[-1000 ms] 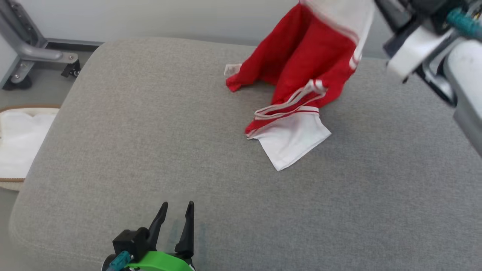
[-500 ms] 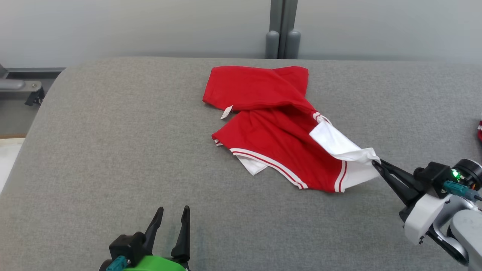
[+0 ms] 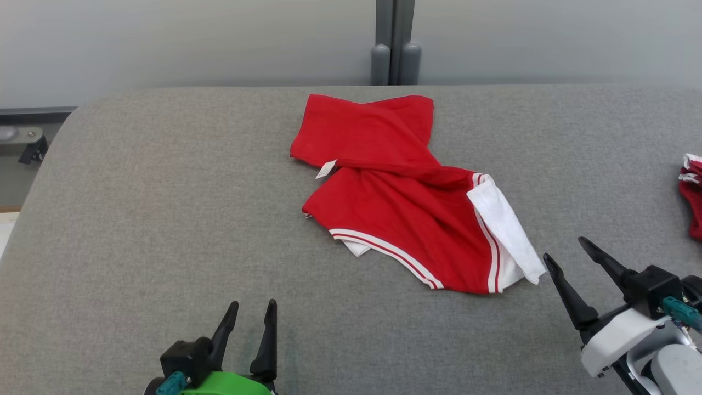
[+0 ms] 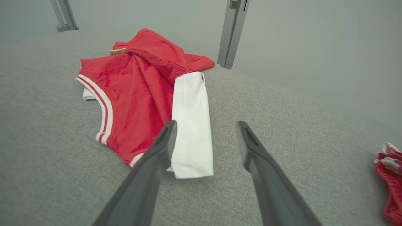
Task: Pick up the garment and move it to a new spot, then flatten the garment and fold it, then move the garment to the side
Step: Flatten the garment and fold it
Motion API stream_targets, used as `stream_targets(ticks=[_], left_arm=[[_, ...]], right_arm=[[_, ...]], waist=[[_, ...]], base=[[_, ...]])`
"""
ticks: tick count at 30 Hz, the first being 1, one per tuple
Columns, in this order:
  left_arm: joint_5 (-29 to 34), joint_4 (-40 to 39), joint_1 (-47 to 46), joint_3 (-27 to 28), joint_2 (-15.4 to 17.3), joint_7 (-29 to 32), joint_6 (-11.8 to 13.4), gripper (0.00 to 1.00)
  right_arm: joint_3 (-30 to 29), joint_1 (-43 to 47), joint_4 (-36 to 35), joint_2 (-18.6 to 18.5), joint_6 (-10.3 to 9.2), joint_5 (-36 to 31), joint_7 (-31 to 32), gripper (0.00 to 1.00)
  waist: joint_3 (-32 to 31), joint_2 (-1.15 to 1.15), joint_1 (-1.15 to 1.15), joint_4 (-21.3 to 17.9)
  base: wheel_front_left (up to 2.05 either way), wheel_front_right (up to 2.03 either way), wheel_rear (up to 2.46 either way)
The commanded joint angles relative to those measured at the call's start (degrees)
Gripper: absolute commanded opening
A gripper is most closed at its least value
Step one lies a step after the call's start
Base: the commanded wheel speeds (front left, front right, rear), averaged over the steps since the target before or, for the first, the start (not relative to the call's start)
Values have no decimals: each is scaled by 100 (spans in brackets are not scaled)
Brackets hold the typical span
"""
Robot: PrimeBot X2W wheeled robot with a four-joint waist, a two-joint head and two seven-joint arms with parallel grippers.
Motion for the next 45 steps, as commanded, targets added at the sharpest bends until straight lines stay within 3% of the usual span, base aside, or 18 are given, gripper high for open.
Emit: stream_targets(ticks=[1,14,37,38,39,40,41,45], left_arm=[[-10,6,-2,23,17,-2,-1,100],[34,26,10,-67,17,-2,-1,100],[-41,-23,-508,-166,17,-1,-1,100],[-42,-20,-518,-168,17,-1,-1,100],[-49,-15,-527,-165,17,-1,-1,100],[-50,-12,-534,-162,17,-1,-1,100],[-53,-8,-539,-158,17,-2,-1,100],[-91,4,-523,-148,17,-2,-1,100]], right_arm=[[-139,126,-66,113,-9,-80,-10,100],[-562,241,-25,885,-9,-570,-10,100],[-1240,-1179,1741,1876,-9,-1747,-10,100],[-1279,-1218,1779,1886,-9,-1783,-10,93],[-1322,-1267,1817,1904,-9,-1828,-10,61],[-1361,-1301,1842,1925,-9,-1858,-10,8],[-1460,-1336,1860,1938,-9,-1904,-10,0],[-1742,-1470,1796,1973,-9,-1968,-10,0]], waist=[[-9,0,0,-19],[-39,0,0,-35],[812,0,0,234],[821,0,0,242],[828,0,0,250],[832,0,0,254],[829,0,0,257],[793,0,0,261]], base=[[0,0,0],[0,0,0],[0,0,0],[0,0,0],[0,0,0],[0,0,0],[0,0,0],[0,0,0]])
